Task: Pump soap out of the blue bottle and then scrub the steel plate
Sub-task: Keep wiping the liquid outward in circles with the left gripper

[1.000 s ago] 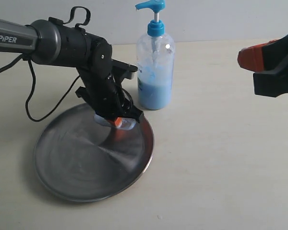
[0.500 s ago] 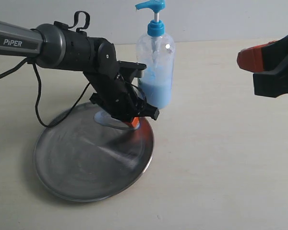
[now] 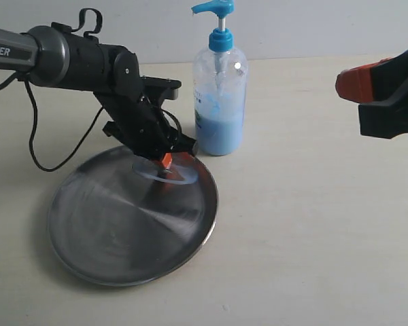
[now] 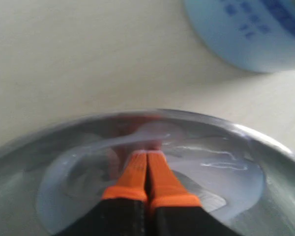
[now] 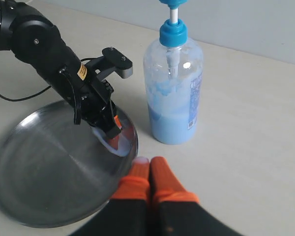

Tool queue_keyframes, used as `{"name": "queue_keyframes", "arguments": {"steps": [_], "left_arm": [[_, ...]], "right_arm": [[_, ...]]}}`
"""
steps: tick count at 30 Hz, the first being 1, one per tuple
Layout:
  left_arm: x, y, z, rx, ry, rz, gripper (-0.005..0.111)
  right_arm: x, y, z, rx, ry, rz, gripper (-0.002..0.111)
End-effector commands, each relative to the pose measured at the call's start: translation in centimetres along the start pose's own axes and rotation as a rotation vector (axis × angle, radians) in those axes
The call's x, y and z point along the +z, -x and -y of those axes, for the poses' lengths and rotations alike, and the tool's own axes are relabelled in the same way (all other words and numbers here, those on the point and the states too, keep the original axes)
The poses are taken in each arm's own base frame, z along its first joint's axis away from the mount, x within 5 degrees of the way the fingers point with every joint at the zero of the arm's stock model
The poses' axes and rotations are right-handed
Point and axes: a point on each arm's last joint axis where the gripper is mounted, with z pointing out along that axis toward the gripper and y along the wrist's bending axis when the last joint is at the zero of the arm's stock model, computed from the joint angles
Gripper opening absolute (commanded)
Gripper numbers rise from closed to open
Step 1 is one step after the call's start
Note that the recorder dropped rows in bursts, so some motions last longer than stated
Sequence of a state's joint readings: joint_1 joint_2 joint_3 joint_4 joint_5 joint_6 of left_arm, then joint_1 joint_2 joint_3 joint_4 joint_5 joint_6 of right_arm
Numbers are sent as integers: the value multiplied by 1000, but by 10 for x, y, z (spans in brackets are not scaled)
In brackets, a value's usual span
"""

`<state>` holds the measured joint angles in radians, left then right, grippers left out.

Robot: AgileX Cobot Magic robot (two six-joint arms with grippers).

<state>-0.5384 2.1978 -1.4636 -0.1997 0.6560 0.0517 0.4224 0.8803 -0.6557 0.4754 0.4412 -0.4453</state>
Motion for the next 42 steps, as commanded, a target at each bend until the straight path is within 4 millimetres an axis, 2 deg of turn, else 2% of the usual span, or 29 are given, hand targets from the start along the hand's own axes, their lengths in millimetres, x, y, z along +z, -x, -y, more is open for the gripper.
{"name": "queue_keyframes", "arguments": {"steps": [1,8,12,18,21,28,33,42], "left_arm": [[3,-5,-20,-42,20,-50,0],[1,-8,-32,-62,30,-87,0],[1,-13,-36,-4,76,-142,0],[0,-17,-35,10,78,-192,0],[1,-18,-28,24,74,-200,0],[6,-17,8,84,40,-148,0],[8,-16,33,54,-34,-111,0],[9,-11,39,49,-49,-37,0]], "right_arm": [[-1,-1,-1,7,3,7,0],[-1,-1,-1,17,8,8,0],[-1,-1,-1,17,8,8,0],[-1,-1,-1,17,8,8,0],[-1,-1,-1,17,8,8,0],[-1,-1,-1,17,8,8,0],[-1,-1,-1,17,8,8,0],[-1,-1,-1,19,9,9,0]]}}
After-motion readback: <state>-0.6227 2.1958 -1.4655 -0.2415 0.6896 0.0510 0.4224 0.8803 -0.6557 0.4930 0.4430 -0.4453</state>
